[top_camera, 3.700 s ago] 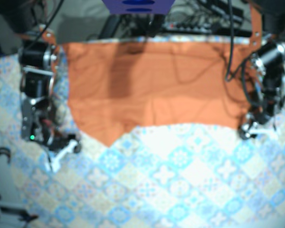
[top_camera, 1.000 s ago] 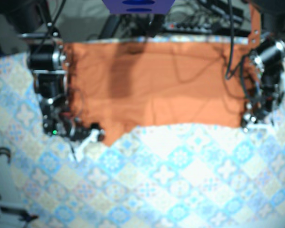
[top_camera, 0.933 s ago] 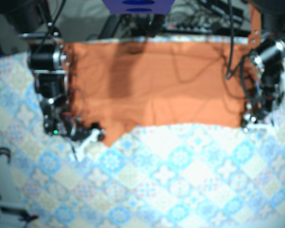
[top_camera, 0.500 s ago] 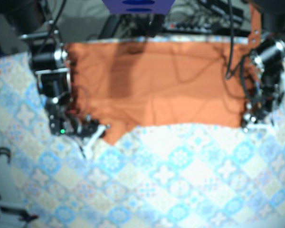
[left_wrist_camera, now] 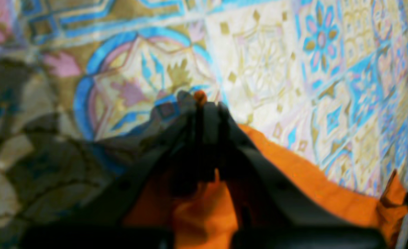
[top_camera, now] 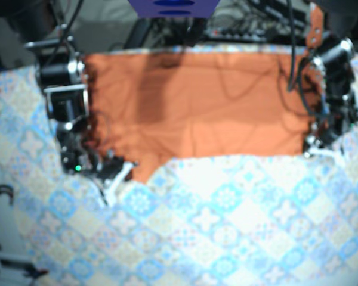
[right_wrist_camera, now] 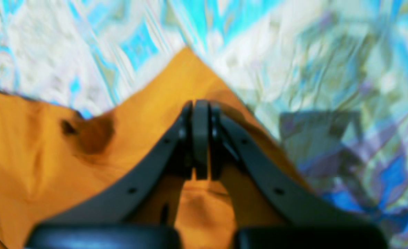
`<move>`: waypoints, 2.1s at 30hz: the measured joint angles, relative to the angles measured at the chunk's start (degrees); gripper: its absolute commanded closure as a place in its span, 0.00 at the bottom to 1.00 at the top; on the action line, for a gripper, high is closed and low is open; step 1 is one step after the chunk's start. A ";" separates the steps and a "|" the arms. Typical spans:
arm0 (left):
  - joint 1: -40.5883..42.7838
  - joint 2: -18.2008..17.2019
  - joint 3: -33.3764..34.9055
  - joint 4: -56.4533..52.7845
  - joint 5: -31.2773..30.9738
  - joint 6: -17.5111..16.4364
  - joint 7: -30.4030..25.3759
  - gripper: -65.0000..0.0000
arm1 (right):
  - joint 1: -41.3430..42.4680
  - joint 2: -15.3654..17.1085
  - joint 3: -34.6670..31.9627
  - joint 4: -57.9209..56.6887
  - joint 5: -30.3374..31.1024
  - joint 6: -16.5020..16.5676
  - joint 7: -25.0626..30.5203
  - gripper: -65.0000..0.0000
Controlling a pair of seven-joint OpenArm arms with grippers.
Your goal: Fold the T-shirt properly
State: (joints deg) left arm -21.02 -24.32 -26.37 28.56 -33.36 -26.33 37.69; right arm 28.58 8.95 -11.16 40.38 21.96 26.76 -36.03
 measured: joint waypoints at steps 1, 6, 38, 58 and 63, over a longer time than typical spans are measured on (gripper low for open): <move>0.24 0.02 0.02 0.63 0.15 -0.02 0.28 1.00 | 0.00 0.37 0.00 0.66 0.11 0.04 -0.13 1.00; 1.36 -0.11 0.02 0.94 -0.13 -0.48 -0.20 1.00 | -1.97 1.68 0.20 5.79 -0.11 -0.07 -0.15 1.00; 12.48 -0.50 0.31 18.34 1.68 -3.30 1.90 1.00 | -22.32 2.67 14.49 31.98 -0.04 -0.02 -5.18 1.00; 12.48 -1.51 1.66 18.34 1.66 -3.48 1.68 1.00 | -17.84 2.97 13.22 31.15 0.17 -0.04 -7.23 0.40; 12.46 -1.51 1.68 18.34 1.60 -3.50 1.60 1.00 | -15.37 2.49 9.20 26.49 0.02 0.04 -7.89 0.39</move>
State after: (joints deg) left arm -8.56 -25.82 -24.69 46.89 -31.77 -29.82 39.29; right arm 13.21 11.44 -1.96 66.87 21.98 26.81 -43.92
